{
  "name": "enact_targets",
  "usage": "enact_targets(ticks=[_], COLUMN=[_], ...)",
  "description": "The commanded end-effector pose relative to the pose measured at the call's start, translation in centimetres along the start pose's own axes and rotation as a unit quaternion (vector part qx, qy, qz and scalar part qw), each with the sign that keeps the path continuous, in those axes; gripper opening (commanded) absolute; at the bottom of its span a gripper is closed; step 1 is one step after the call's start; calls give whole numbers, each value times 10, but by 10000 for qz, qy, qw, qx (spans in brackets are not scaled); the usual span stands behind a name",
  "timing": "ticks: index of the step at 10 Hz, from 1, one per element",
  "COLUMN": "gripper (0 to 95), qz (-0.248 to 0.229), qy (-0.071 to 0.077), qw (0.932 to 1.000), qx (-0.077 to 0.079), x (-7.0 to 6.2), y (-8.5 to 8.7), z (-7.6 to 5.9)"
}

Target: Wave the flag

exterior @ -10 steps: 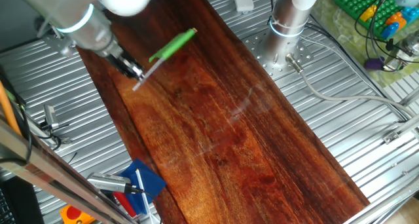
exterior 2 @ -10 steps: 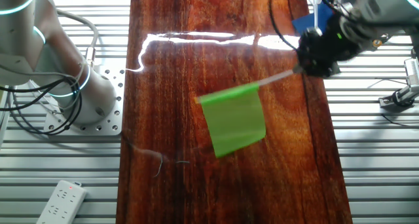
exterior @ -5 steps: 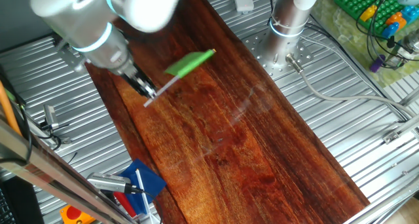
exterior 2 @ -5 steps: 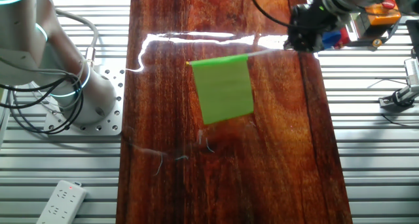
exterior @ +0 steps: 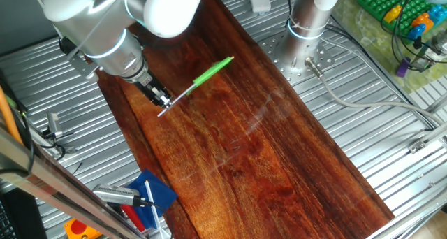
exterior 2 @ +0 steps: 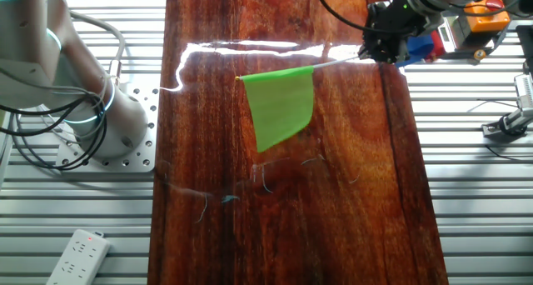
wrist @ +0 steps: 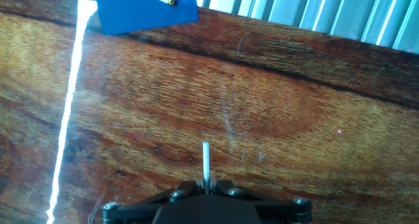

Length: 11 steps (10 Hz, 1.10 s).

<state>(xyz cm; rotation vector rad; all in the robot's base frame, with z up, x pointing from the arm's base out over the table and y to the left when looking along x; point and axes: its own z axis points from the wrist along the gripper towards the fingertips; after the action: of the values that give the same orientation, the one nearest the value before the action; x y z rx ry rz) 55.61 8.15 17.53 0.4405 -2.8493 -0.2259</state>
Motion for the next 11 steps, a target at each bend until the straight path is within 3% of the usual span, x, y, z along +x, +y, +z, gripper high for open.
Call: enact_targets(ticks=[1, 7, 11], gripper=[0, 0, 0], qz=[-19, -19, -287], qy=[-50, -79, -75], qw=[10000, 10000, 9995], qx=[24, 57, 110], x=[2, 2, 9], y=[0, 0, -20], z=[0, 0, 2])
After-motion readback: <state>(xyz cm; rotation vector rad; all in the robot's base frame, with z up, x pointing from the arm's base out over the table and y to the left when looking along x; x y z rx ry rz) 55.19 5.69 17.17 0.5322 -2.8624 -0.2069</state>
